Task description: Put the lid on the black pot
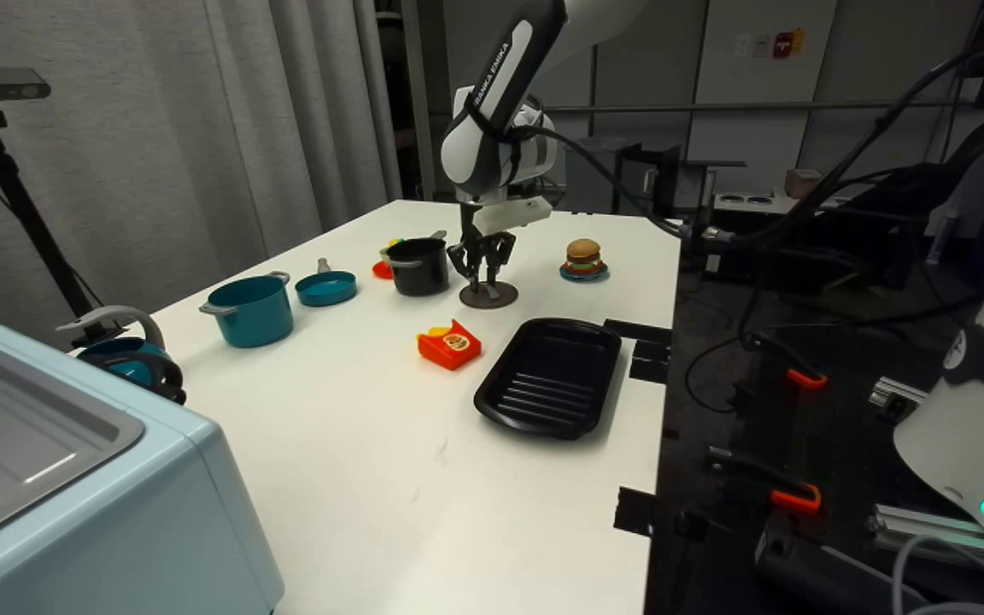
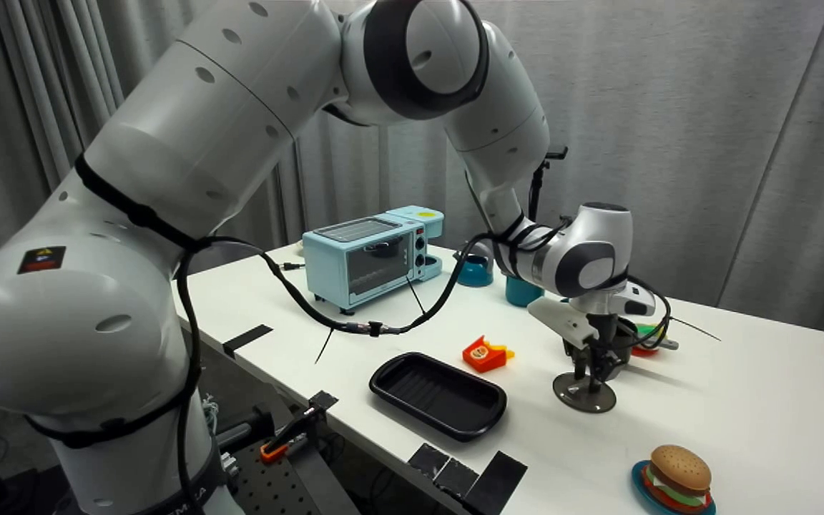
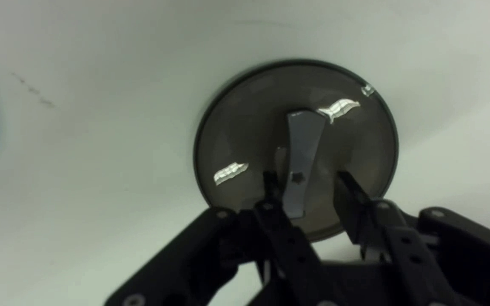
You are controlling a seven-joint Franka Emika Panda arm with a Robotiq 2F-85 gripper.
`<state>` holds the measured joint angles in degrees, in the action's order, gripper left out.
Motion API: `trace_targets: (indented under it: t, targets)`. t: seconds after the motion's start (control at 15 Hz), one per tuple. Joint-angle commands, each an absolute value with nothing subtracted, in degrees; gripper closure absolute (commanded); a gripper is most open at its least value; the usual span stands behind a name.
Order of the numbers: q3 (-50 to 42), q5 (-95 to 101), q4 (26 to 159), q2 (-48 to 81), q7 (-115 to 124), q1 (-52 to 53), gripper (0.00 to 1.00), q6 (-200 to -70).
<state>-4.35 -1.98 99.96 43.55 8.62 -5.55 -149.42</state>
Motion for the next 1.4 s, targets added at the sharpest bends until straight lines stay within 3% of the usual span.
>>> trace_targets:
  t: [0.0, 0.13, 0.2, 1.33]
  targets:
    - [-4.4, -3.7, 98.3, 44.8, 9.2, -5.7, 0.95, -148.0]
    - [-5.1, -3.2, 98.8, 44.0, 10.3, -5.1, 1.0, -147.4]
    - [-5.4, -3.0, 99.2, 43.6, 10.9, -4.7, 0.96, -147.0]
    - [-6.2, -1.7, 94.5, 36.4, 15.0, -0.8, 0.96, -137.0]
